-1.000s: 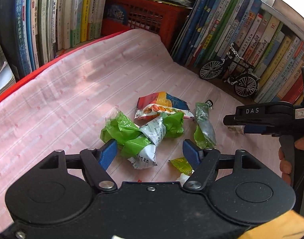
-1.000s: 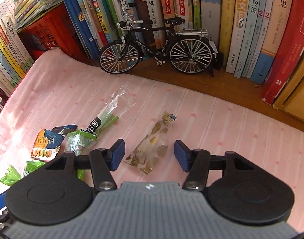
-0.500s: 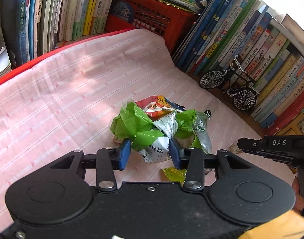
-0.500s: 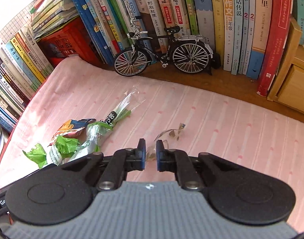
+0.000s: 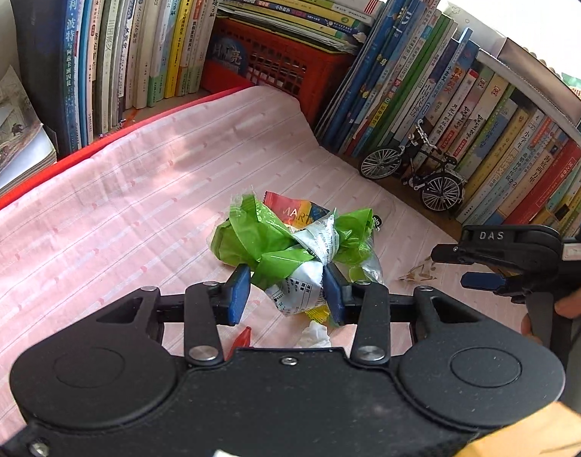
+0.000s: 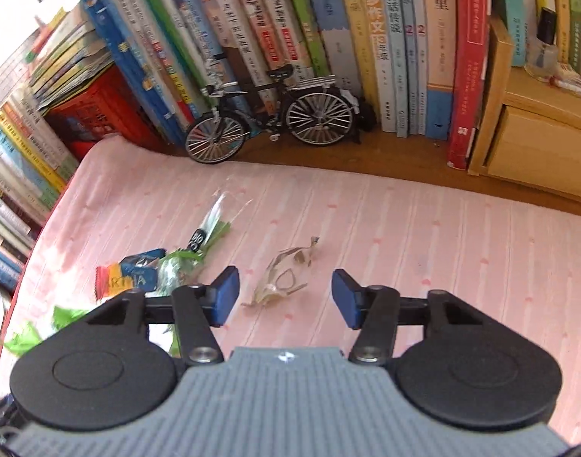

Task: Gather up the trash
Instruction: 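Grasp the green plastic bag with the left tool while the right tool grasps the clear wrapper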

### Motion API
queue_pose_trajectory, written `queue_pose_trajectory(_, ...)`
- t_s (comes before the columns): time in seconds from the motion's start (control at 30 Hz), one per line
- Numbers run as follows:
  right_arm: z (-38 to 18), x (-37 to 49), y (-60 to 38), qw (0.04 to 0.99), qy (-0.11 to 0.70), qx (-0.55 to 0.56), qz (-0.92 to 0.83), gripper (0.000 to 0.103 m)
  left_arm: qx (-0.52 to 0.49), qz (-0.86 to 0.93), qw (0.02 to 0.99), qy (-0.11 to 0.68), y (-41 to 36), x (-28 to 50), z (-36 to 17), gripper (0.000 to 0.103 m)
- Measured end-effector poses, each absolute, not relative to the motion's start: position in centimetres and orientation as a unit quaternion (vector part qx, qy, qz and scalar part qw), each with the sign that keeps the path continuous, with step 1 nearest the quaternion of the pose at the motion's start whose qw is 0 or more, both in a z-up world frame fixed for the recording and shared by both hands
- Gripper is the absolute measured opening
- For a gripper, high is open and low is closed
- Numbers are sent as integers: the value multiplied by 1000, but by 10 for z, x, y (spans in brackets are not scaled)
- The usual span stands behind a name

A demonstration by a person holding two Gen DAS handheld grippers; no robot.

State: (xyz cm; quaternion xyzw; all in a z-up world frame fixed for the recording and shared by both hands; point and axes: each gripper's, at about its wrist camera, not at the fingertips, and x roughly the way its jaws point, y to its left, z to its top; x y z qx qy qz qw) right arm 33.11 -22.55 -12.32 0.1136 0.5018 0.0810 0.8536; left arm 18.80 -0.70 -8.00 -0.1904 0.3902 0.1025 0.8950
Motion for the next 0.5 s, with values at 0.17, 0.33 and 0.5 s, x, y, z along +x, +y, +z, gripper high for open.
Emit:
queue_pose_trajectory(0.17, -148, 361, -215, 807, 570, 138, 71, 68, -195, 116, 894, 386, 2, 176, -76, 39)
queue_pose_trajectory(0.33, -150, 374, -209, 790, 590, 160, 58, 15, -195, 125, 892, 388, 7, 173, -78, 39)
queue_pose_trajectory(0.5, -142, 363, -213, 795, 583, 152, 65, 11, -191, 120, 893, 391, 4, 173, -75, 39)
